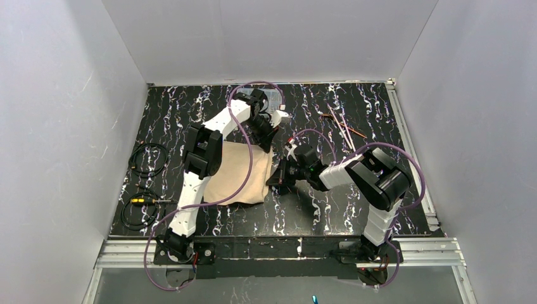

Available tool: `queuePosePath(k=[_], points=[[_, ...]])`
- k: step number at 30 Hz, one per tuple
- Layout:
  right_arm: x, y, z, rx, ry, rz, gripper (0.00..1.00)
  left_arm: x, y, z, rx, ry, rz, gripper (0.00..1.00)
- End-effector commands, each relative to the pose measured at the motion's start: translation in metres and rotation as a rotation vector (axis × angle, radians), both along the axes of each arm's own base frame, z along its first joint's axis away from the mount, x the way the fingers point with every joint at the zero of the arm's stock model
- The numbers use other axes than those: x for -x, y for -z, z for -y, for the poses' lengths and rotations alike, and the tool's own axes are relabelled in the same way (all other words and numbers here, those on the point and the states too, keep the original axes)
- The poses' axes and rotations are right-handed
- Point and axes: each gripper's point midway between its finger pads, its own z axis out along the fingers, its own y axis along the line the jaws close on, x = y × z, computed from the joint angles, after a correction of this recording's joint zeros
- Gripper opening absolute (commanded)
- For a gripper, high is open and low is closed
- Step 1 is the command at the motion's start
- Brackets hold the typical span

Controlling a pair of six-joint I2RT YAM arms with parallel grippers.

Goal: Fold the napkin into a case and place the utensils inside
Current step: Smooth out the lower triangle-folded napkin at the center of the board.

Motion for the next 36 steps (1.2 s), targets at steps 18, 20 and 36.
queuePosePath(k=[18,20,36], points=[[-0.002,-0.014,-0.001,0.132,-0.072,0.134,0.01,-0.003,-0.013,0.004,0.087,-0.088,-0.071,0.0],[-0.001,-0.014,0.002,0.147,-0.076,0.134,0.01,-0.003,-0.006,0.0,0.067,-0.077,-0.056,0.0],[0.034,-0.088,-0.064,-0.014,-0.228,0.385,0.27,-0.022,-0.038,0.003,0.134,-0.213,-0.033,0.47]])
